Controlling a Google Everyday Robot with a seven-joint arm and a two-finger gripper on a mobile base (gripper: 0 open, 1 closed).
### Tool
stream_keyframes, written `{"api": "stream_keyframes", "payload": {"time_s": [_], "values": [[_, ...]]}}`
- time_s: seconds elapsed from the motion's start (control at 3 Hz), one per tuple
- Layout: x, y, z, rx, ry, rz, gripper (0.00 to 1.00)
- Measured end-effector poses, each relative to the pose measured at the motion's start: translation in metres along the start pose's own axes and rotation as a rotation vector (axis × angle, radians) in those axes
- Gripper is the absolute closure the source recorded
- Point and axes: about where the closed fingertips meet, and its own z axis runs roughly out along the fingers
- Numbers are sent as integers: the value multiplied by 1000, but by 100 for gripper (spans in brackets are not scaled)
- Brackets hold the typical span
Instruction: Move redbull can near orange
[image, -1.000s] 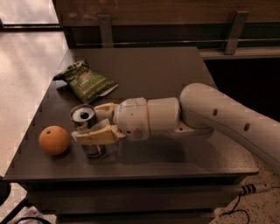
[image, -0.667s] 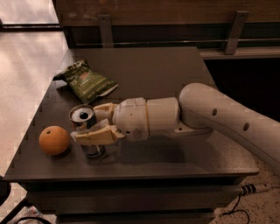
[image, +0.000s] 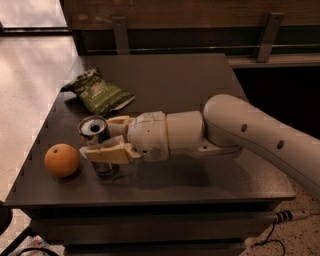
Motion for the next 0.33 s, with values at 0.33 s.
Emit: {"api": "stream_keyframes", "payload": {"time_s": [0.33], "values": [[-1, 1, 2, -3, 1, -2, 1]]}}
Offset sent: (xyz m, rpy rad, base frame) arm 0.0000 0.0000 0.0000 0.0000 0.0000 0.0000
